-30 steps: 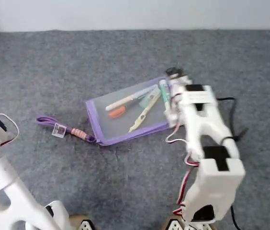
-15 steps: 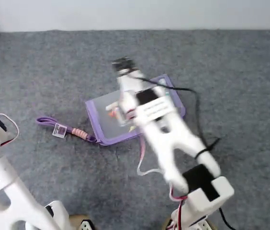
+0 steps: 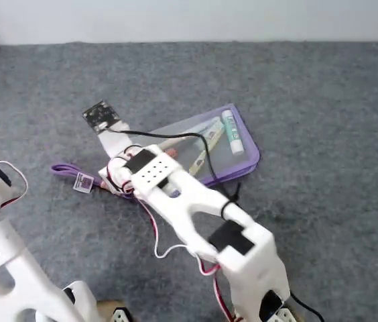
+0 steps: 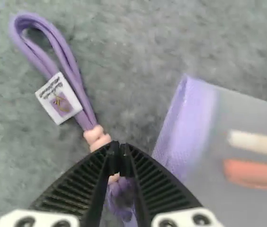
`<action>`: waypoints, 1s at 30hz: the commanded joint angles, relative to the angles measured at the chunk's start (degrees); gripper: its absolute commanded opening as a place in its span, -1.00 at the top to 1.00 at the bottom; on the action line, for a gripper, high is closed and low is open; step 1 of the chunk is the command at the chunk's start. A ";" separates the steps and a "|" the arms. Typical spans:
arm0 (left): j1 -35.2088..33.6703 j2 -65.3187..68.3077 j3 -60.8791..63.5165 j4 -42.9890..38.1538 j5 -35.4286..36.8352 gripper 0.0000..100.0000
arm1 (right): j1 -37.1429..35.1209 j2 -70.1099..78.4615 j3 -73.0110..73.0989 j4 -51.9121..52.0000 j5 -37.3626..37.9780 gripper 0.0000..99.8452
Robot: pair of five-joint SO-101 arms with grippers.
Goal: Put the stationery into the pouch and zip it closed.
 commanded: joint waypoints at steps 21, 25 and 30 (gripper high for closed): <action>0.09 -0.18 -2.51 -0.09 0.62 0.97 | 17.54 2.24 -11.16 47.43 -9.76 0.98; 0.09 -0.18 -2.51 -0.18 0.62 0.97 | 25.01 1.10 -11.16 51.91 -9.58 0.98; 0.09 -0.18 -2.51 -0.18 0.62 0.97 | 35.21 -0.31 -11.16 55.96 -7.91 0.98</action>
